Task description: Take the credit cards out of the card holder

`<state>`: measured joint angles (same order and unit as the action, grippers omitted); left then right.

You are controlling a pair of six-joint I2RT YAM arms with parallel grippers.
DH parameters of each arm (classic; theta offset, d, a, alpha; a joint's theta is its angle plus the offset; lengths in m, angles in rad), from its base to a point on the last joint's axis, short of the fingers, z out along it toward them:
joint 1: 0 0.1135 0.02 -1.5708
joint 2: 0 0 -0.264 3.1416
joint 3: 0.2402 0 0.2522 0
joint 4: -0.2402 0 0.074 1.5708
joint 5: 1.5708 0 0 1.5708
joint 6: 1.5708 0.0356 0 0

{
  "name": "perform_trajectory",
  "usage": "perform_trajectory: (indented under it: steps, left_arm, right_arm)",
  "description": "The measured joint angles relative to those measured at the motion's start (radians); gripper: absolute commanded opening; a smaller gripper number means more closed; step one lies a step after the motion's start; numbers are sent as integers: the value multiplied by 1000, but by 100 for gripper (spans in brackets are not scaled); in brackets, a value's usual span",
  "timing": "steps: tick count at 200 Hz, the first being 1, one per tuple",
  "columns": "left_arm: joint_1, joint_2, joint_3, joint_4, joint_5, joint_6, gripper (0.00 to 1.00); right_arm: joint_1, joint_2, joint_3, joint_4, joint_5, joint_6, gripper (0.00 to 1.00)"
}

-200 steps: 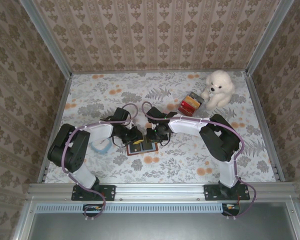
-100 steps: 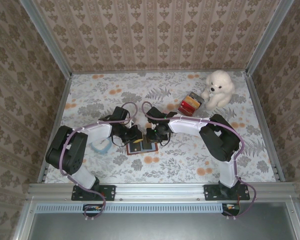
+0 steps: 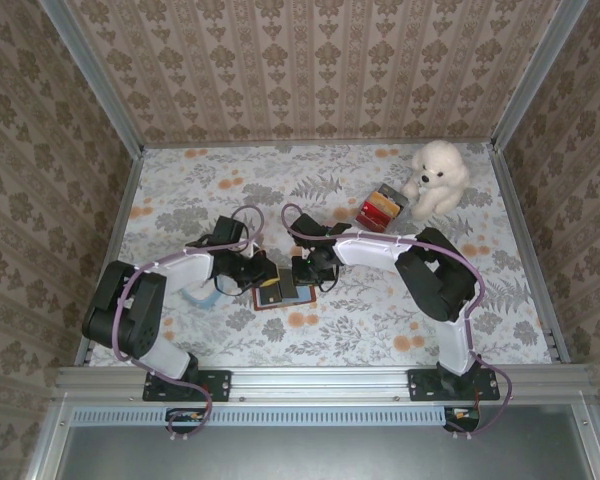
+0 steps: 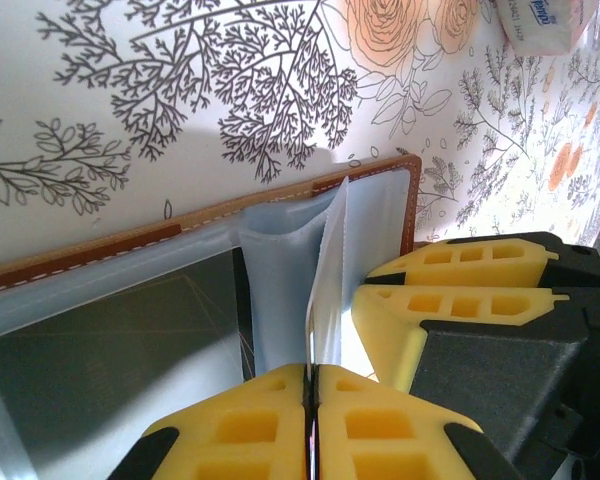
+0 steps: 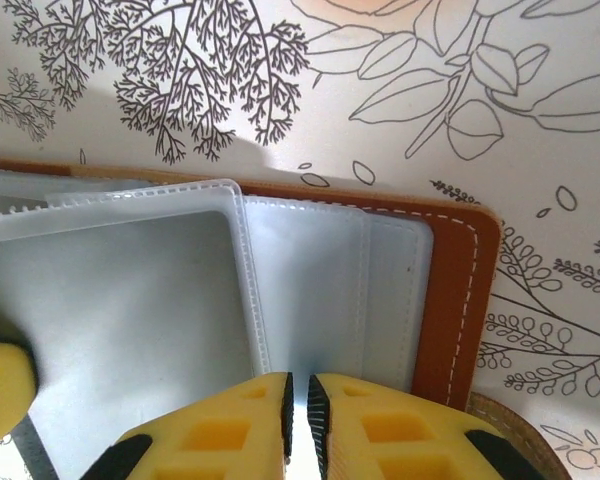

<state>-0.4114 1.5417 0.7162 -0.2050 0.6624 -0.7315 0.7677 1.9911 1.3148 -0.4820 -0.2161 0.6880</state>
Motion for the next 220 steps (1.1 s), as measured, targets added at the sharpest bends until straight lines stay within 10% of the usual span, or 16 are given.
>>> perform_trajectory:
  steps: [220]
  left_arm:
    - [1, 69, -6, 72, 26, 0, 17]
  right_arm:
    - [-5, 24, 41, -6, -95, -11, 16]
